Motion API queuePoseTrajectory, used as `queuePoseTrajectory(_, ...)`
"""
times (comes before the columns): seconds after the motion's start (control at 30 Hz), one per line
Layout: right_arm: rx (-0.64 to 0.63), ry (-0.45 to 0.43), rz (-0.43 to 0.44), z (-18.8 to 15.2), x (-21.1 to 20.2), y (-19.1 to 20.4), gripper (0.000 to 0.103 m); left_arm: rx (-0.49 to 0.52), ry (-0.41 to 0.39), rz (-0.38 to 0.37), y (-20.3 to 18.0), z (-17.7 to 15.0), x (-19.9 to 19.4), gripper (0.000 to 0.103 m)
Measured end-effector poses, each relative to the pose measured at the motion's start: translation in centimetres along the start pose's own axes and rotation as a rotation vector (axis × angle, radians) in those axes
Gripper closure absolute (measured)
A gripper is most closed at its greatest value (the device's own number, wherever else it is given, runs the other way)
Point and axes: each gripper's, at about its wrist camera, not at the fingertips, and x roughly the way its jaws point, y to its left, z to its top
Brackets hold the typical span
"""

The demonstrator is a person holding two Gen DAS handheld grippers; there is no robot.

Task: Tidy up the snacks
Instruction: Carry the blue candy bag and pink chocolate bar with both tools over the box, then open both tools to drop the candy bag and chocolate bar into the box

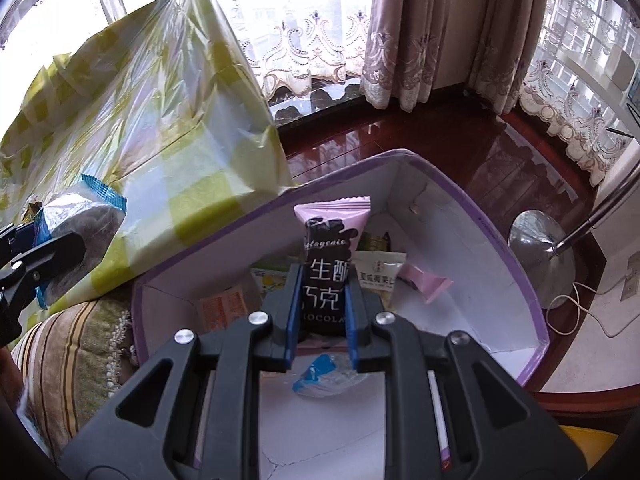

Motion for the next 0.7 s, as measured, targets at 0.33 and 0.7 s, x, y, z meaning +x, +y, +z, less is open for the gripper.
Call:
queuePoseTrajectory(0.33, 0.075, -0.019, -0.078, 0.3, -0.7, -4.5, 0.079, 0.073, 0.01, -0.093, -4.3, 1.0, 1.6, 0.048)
queuePoseTrajectory(0.7, 0.075, -0.09, -0.187, 1.7, -1.9, -5.1, 0.017, 0.056, -0.03, -0.096, -3.6, 1.7, 1.3, 0.03)
